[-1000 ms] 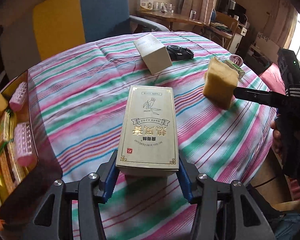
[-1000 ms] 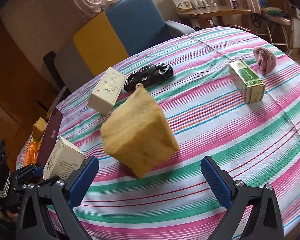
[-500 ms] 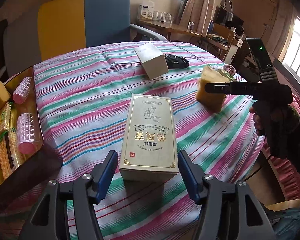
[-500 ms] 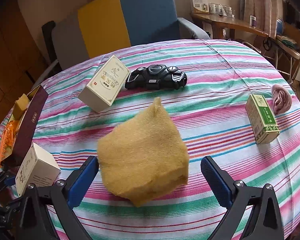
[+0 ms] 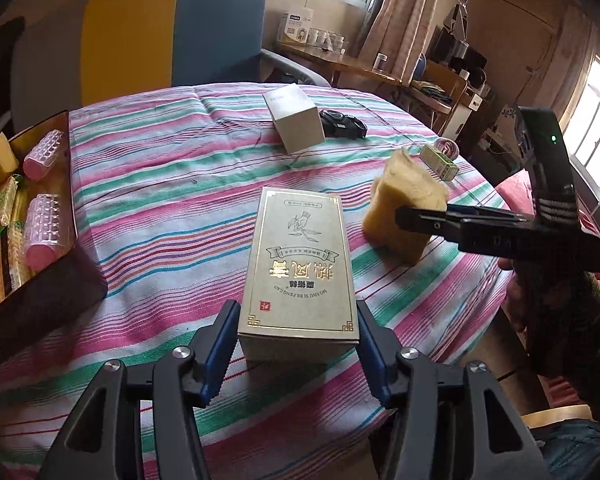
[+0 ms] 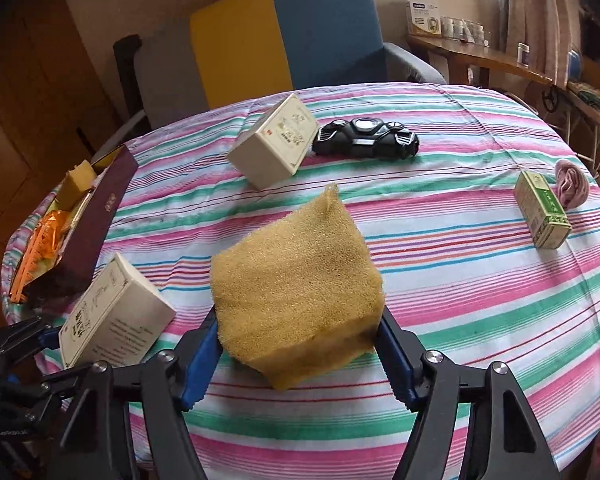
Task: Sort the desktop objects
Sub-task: 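Carry the white box and sponge into the gold tray and open both grippers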
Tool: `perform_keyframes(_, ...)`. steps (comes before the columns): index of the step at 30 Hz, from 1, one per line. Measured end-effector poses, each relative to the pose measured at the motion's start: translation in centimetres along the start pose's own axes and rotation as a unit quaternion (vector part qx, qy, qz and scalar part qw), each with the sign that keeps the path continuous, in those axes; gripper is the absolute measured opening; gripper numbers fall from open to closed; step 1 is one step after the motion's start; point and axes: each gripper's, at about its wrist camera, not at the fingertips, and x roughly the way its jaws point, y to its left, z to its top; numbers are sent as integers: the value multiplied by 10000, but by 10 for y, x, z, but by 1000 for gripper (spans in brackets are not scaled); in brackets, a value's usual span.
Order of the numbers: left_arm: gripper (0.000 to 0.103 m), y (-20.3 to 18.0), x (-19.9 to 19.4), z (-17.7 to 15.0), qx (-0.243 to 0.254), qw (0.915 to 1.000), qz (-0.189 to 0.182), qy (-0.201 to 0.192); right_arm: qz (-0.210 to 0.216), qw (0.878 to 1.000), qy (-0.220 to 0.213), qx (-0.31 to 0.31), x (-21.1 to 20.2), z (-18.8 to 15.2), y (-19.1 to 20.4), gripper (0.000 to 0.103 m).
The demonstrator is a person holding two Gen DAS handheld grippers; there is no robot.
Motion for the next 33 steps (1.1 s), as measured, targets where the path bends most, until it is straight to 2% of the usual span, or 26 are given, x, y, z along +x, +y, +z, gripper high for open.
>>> perform_keyframes(5, 68, -3, -3, 11, 194, 9998, 52, -89, -12, 9999, -39, 98, -1, -7, 9, 75)
perform_keyframes(11, 68, -12, 18, 16, 367, 9990, 135, 206, -44, 9994, -9, 342, 1, -4, 3, 81)
perform_keyframes(15, 54, -9, 25, 10, 254, 9989, 220, 312, -210, 9996, -45, 160, 2, -4, 5, 85)
perform_keyframes(17, 54, -5, 26, 7, 169, 9990, 247, 324, -270, 9996, -92, 0, 2, -2, 8, 85)
perform_keyframes(22, 53, 5, 13, 4, -91, 9995, 239, 188, -301, 9991, -62, -304, 4, -3, 17, 74)
perform_keyframes(26, 52, 14, -3, 4, -295, 9993, 233, -13, -80, 9995, -86, -307, -1, -1, 26, 73)
perform_keyframes(33, 52, 31, -40, 4, -545, 9964, 414, -490, 452, 9977, -117, -484, -6, 13, 65, 73)
